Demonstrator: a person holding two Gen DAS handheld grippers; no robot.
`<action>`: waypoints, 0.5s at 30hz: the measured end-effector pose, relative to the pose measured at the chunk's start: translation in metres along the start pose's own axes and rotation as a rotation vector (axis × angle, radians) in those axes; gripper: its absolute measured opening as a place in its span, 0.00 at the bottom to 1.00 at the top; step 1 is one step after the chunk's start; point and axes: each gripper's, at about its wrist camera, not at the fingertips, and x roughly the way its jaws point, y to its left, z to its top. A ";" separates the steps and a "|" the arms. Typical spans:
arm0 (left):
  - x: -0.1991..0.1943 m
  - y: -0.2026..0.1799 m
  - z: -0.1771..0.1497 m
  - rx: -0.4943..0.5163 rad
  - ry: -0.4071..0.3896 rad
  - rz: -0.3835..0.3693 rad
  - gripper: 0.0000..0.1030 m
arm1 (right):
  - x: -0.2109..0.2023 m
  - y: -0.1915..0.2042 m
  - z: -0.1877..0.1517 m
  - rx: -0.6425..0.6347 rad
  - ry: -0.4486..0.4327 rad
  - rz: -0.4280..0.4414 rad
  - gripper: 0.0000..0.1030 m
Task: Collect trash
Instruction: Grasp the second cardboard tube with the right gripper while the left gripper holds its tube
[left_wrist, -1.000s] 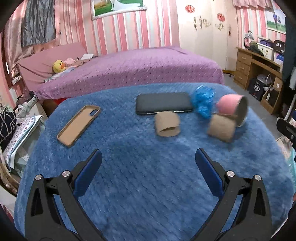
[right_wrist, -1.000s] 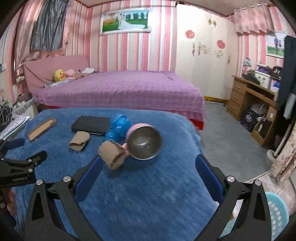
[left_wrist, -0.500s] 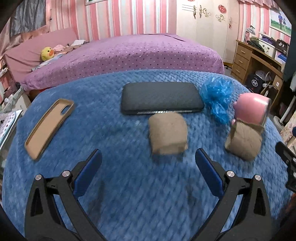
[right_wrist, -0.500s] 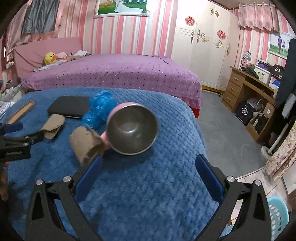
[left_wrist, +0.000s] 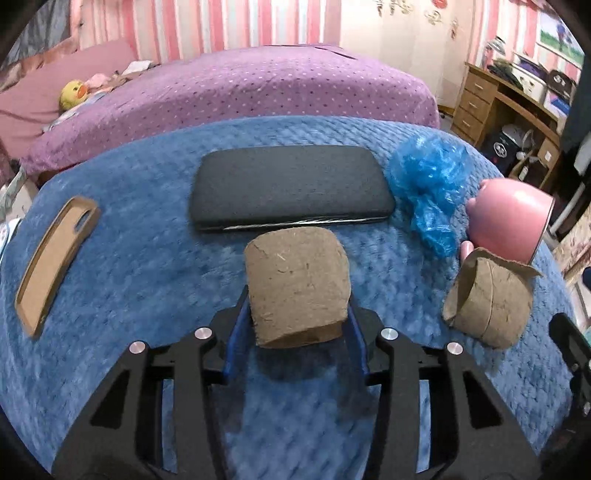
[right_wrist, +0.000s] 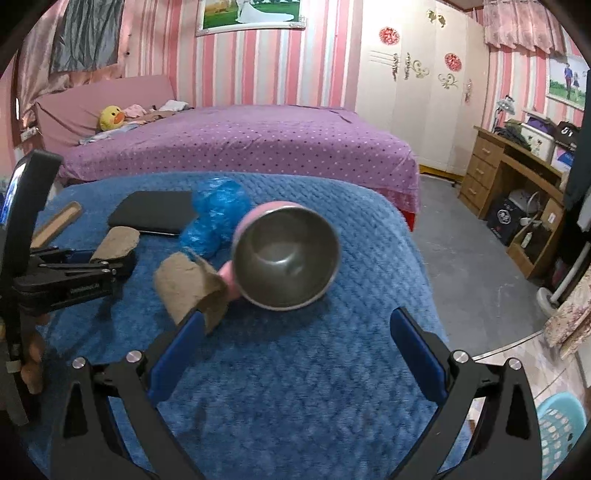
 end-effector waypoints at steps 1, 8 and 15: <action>-0.005 0.004 -0.002 -0.005 -0.003 0.006 0.43 | 0.000 0.002 0.000 0.002 -0.001 0.010 0.95; -0.047 0.052 -0.040 -0.066 -0.033 0.083 0.43 | 0.012 0.029 -0.002 -0.007 0.032 0.079 0.95; -0.046 0.075 -0.060 -0.091 -0.022 0.117 0.43 | 0.025 0.052 -0.004 -0.048 0.058 0.095 0.85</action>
